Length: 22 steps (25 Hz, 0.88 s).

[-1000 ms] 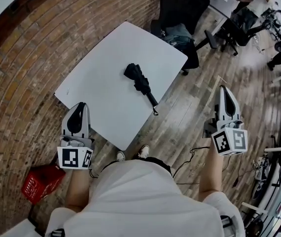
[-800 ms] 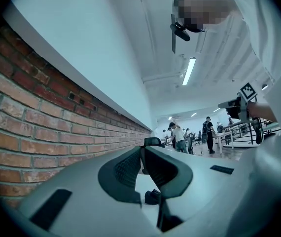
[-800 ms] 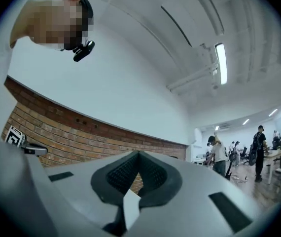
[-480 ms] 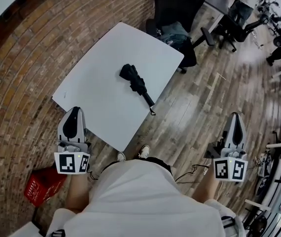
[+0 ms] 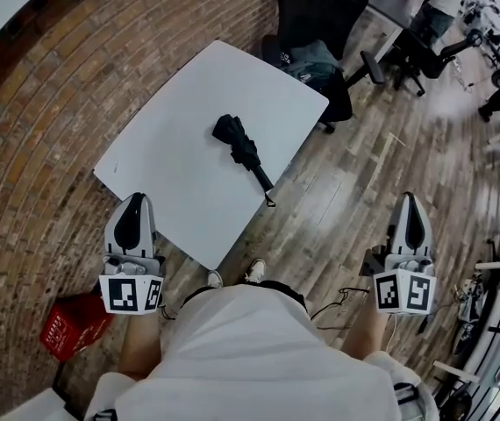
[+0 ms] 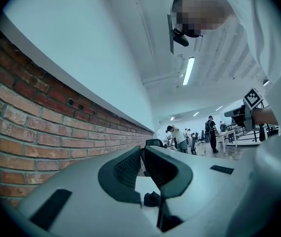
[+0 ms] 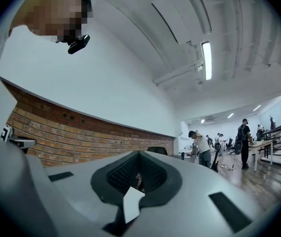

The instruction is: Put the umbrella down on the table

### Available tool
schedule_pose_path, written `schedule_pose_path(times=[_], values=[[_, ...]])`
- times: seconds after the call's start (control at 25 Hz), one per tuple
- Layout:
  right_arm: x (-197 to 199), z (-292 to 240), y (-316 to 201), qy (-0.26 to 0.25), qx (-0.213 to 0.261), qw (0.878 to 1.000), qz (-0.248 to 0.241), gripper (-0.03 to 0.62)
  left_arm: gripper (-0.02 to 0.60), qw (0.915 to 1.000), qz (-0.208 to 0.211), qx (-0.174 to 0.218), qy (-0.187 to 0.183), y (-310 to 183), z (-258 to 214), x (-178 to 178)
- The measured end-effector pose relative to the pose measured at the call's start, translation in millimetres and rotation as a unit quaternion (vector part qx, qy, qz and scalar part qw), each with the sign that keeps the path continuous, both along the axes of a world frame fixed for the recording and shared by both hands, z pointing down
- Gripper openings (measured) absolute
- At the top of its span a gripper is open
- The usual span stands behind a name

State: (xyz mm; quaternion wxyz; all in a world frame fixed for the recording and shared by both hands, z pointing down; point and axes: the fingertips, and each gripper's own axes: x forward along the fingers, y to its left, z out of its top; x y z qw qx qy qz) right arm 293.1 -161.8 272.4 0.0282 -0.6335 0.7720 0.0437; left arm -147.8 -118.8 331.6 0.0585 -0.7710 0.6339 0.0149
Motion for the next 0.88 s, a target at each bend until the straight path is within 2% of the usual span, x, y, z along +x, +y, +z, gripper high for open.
schedule_pose_path(times=[0.44, 0.88], values=[[1.3, 10.4, -25.1, 0.002, -0.004, 0.999, -0.037, 0.02, 0.046, 0.9995, -0.03, 0.003, -0.011, 12.3, 3.8, 15.8], [-17.3, 29.6, -51.3, 0.013, -0.02, 0.996, -0.087, 0.018, 0.046, 0.9979, -0.062, -0.004, -0.016, 23.8, 10.0, 21.5]])
